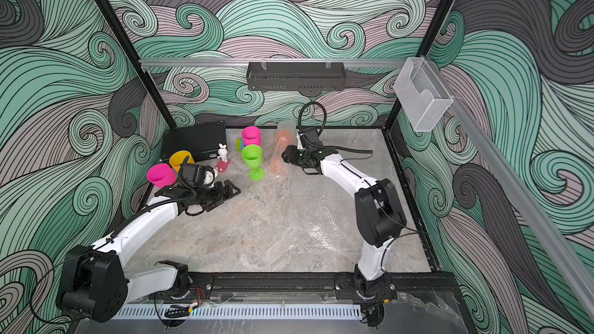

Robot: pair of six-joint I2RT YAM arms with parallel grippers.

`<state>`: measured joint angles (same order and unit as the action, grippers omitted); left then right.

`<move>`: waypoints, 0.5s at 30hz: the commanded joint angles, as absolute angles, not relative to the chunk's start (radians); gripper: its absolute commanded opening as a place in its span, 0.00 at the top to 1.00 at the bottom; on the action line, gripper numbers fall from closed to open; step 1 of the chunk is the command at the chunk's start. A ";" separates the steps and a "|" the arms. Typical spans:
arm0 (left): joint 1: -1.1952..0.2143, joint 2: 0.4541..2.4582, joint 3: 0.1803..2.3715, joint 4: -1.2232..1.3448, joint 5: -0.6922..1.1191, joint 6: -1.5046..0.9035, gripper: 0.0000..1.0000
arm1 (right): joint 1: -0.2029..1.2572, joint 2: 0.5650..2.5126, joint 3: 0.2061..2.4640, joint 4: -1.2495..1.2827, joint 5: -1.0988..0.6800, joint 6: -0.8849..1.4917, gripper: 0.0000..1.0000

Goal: Unpack wine glasses from bubble wrap
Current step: Move the bubble wrap to the center of the board.

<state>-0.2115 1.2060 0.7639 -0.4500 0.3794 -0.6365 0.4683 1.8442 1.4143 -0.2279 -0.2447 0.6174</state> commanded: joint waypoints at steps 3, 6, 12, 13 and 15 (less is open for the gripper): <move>-0.207 1.178 0.762 -0.460 0.388 -0.629 0.10 | 0.492 1.979 1.547 -0.200 -0.231 0.610 0.40; -0.207 1.165 0.761 -0.472 0.379 -0.627 0.10 | 0.515 2.035 1.602 -0.245 -0.168 0.583 0.40; -0.207 1.152 0.752 -0.480 0.373 -0.627 0.10 | 0.572 2.127 1.744 -0.437 -0.001 0.502 0.38; -0.207 1.153 0.752 -0.481 0.373 -0.627 0.10 | 0.577 2.138 1.757 -0.462 0.021 0.491 0.38; -0.207 1.152 0.750 -0.480 0.373 -0.627 0.10 | 0.587 2.148 1.771 -0.493 0.059 0.479 0.40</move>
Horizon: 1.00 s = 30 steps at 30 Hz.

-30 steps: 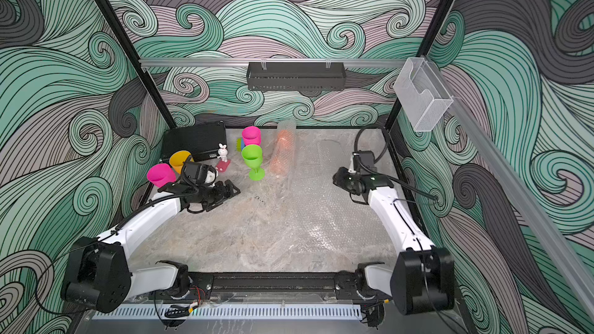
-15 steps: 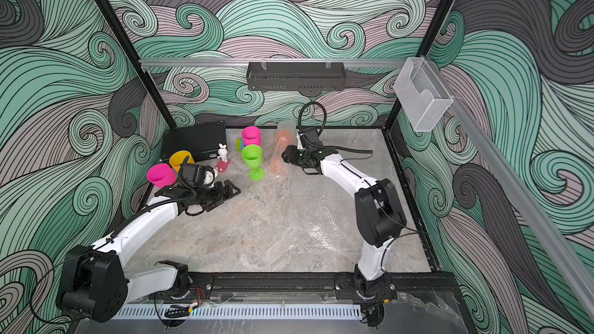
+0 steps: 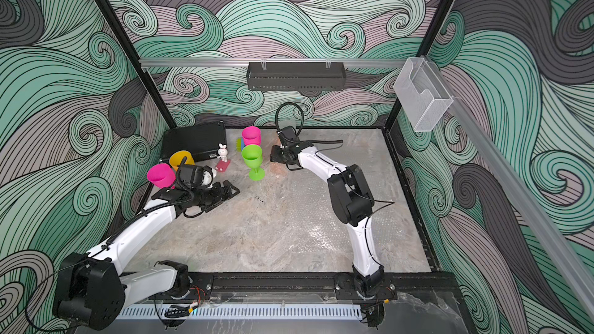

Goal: Unpack wine glasses from bubble wrap
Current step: Move the bubble wrap to the center of the board.

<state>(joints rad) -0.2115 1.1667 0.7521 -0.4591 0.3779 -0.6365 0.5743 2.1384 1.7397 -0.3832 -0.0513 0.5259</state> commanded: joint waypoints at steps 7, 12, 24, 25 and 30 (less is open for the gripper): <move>-0.207 1.154 0.750 -0.478 0.373 -0.626 0.10 | 0.589 2.144 1.754 -0.527 0.105 0.458 0.56; -0.206 1.146 0.747 -0.482 0.370 -0.624 0.10 | 0.586 2.137 1.737 -0.526 0.104 0.453 0.74; -0.207 1.137 0.747 -0.490 0.362 -0.621 0.10 | 0.565 1.988 1.638 -0.479 0.056 0.456 0.95; -0.207 1.135 0.747 -0.491 0.362 -0.621 0.10 | 0.557 1.972 1.628 -0.473 0.039 0.463 0.95; -0.207 1.129 0.747 -0.492 0.361 -0.624 0.10 | 0.524 1.910 1.583 -0.449 -0.080 0.517 0.96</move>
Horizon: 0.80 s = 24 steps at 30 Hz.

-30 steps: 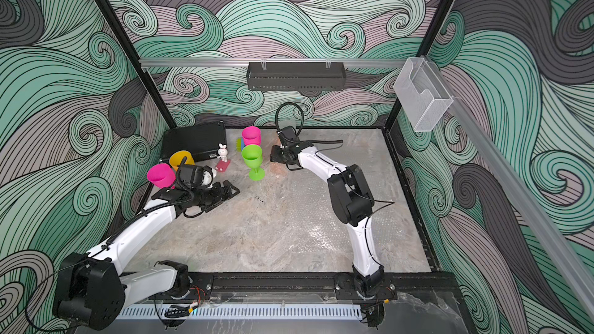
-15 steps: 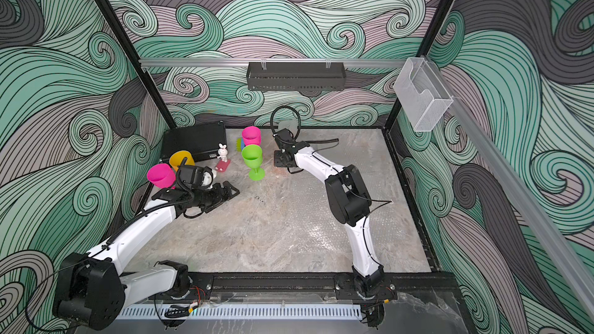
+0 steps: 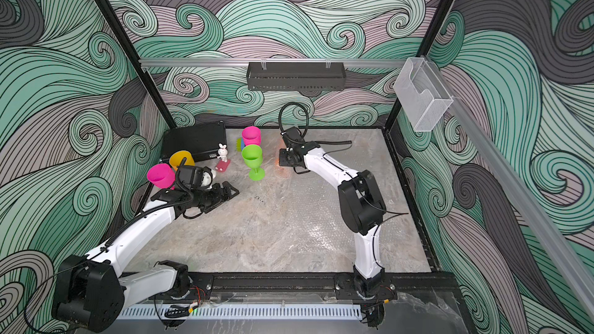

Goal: Unpack wine glasses from bubble wrap
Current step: Move the bubble wrap to the center of the board.

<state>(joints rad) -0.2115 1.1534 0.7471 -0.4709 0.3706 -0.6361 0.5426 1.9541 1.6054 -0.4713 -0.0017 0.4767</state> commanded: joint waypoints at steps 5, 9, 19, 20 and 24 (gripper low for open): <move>-0.207 1.118 0.748 -0.499 0.357 -0.626 0.10 | 0.505 1.849 1.515 -0.412 -0.211 0.554 0.96; -0.207 1.113 0.747 -0.494 0.367 -0.635 0.10 | 0.513 1.782 1.418 -0.382 -0.275 0.561 0.96; -0.210 1.095 0.694 -0.425 0.472 -0.681 0.11 | 0.598 1.615 1.145 -0.321 -0.415 0.507 0.95; -0.210 1.091 0.688 -0.415 0.483 -0.686 0.11 | 0.604 1.595 1.111 -0.316 -0.424 0.508 0.95; -0.220 1.085 0.660 -0.364 0.537 -0.715 0.11 | 0.628 1.509 0.994 -0.311 -0.427 0.527 0.95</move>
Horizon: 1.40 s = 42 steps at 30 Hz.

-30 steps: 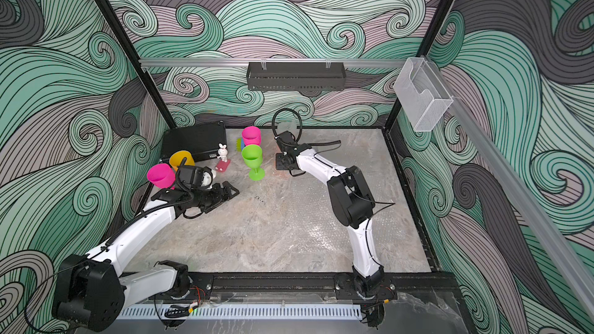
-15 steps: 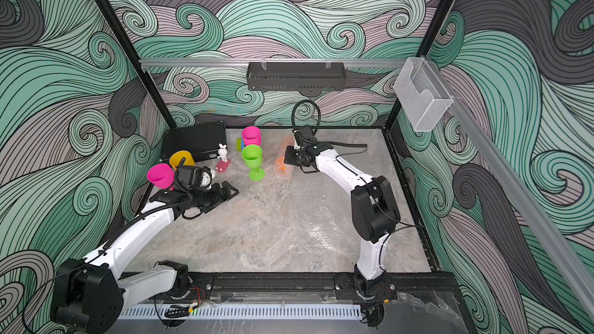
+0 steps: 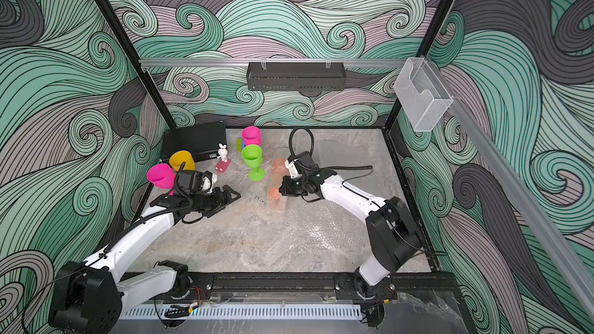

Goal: Unpack wine glasses from bubble wrap
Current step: Move the bubble wrap to the center of the board.

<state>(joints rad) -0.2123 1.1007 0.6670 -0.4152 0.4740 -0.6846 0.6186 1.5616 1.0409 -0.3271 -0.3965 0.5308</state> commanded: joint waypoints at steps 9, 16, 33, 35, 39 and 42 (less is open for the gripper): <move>-0.282 1.119 0.647 -0.308 0.549 -0.743 0.12 | 0.715 1.399 0.857 -0.317 -0.432 0.573 0.93; -0.362 1.181 0.666 -0.255 0.529 -0.762 0.13 | 0.759 1.393 0.833 -0.329 -0.443 0.568 0.87; -0.473 1.373 0.749 -0.167 0.535 -0.764 0.31 | 0.759 1.364 1.034 -0.561 -0.219 0.430 0.55; -0.472 1.363 0.750 -0.181 0.527 -0.761 0.35 | 0.762 1.393 1.067 -0.574 -0.208 0.428 0.55; -0.471 1.329 0.748 -0.226 0.488 -0.750 0.36 | 0.803 1.453 1.139 -0.604 -0.112 0.413 0.55; -0.462 1.315 0.741 -0.251 0.471 -0.742 0.37 | 0.849 1.504 1.201 -0.644 -0.006 0.385 0.56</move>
<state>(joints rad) -0.4671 1.3453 0.7139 -0.2104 0.5026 -0.7593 0.8108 1.4727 1.1450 -0.5842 -0.1337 0.4240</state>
